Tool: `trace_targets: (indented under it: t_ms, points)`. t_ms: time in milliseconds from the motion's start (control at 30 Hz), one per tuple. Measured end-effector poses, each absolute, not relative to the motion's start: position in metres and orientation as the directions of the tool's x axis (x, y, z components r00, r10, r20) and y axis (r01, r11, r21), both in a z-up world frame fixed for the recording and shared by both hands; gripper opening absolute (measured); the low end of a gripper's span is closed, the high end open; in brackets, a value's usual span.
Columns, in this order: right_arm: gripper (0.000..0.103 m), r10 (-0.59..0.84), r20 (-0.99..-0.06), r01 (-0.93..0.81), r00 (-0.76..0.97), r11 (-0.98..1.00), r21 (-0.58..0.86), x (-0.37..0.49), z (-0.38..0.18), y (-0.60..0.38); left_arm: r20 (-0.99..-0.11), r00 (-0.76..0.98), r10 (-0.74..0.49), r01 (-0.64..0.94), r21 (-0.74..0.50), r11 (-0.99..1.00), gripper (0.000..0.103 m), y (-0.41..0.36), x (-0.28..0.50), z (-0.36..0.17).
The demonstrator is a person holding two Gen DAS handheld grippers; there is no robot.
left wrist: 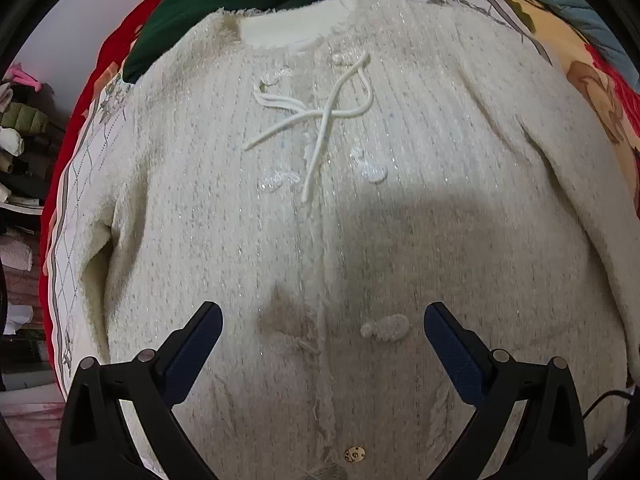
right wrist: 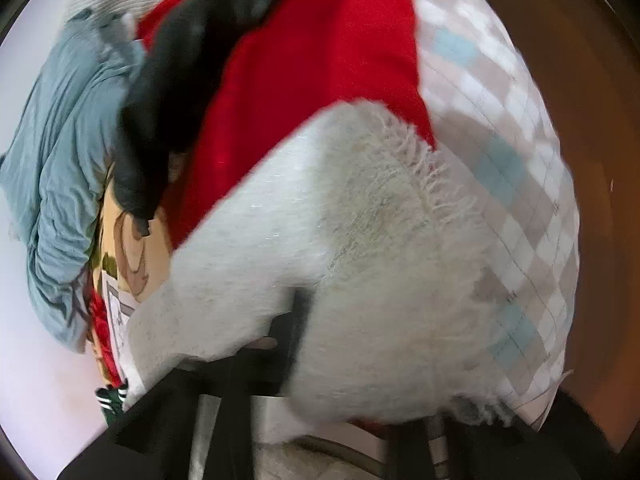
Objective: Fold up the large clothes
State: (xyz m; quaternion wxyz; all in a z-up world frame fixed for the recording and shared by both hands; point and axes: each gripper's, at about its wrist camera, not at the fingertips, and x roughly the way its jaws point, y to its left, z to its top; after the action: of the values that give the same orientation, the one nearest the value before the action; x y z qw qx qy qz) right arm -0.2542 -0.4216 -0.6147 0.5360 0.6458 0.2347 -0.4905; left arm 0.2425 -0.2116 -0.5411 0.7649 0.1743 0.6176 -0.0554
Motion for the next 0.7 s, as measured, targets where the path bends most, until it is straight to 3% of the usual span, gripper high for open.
trace_targets:
  t_ms: [167,367,533,700]
  points:
    - [0.009,-0.317,-0.873,0.891,0.371,-0.144,0.430,-0.227,-0.550,-0.428,-0.961,0.248,0.120,0.279,0.190,0.941,0.103,-0.205,0.248,-0.530]
    - [0.008,-0.371,-0.800,0.880,0.471,0.142,0.453,-0.152,-0.453,-0.423,-0.955,0.272,0.119,0.205,0.179,0.962,0.103,-0.174,0.260,-0.511]
    - [0.008,-0.294,-0.766,0.794,0.571,0.433,0.426,-0.036,-0.402,-0.376,-0.949,0.275,0.153,0.080,0.181,0.980,0.103,-0.123,0.273,-0.501]
    - [0.008,-0.140,-0.792,0.632,0.595,0.689,0.353,0.081,-0.405,-0.281,-0.943,0.262,0.203,-0.065,0.193,0.979,0.103,-0.049,0.280,-0.500]
